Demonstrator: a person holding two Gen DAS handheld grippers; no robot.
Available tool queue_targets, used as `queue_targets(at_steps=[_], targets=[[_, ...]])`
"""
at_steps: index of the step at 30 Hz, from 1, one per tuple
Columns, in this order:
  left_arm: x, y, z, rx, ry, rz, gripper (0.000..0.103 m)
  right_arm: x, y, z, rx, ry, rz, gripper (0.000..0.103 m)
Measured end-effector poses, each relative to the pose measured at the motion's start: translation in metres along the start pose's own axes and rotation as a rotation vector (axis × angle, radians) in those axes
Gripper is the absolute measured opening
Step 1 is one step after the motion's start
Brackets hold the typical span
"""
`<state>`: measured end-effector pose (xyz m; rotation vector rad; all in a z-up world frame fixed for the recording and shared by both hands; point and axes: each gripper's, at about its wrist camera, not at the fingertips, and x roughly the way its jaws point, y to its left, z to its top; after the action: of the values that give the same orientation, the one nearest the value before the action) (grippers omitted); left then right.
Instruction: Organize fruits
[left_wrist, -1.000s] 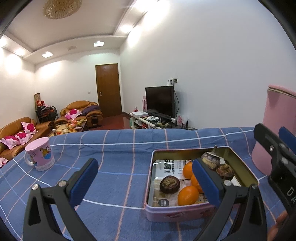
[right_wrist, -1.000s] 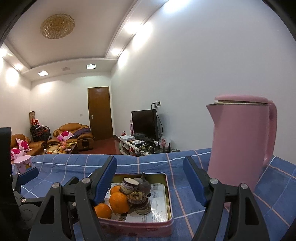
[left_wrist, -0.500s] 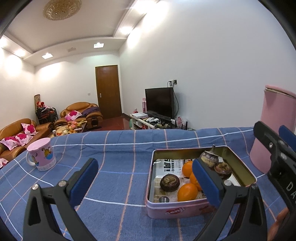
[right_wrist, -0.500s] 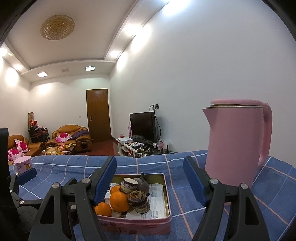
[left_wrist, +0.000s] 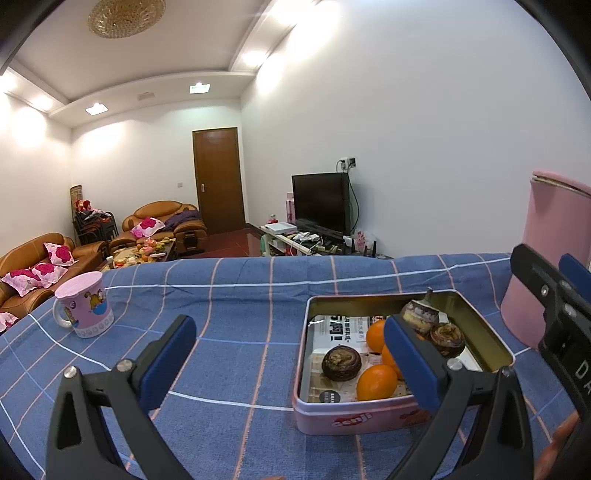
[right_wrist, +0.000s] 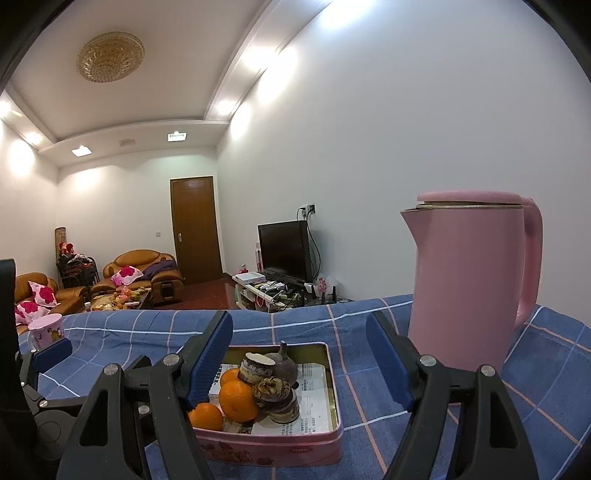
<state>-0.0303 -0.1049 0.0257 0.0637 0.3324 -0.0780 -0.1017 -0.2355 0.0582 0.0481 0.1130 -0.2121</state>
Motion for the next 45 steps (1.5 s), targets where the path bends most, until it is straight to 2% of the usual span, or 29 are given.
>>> queue_targets(at_steps=[37,45], targets=[[0.0020,0.0029,-0.0015,0.001,0.012,0.017,0.103,0.0006,-0.0005,-0.0009,-0.007,0.003,-0.002,0.076],[0.0064,0.0088,-0.0005,-0.030,0.029,0.011,0.103,0.0029,-0.0012,-0.0006,-0.005,0.016,-0.002,0.076]])
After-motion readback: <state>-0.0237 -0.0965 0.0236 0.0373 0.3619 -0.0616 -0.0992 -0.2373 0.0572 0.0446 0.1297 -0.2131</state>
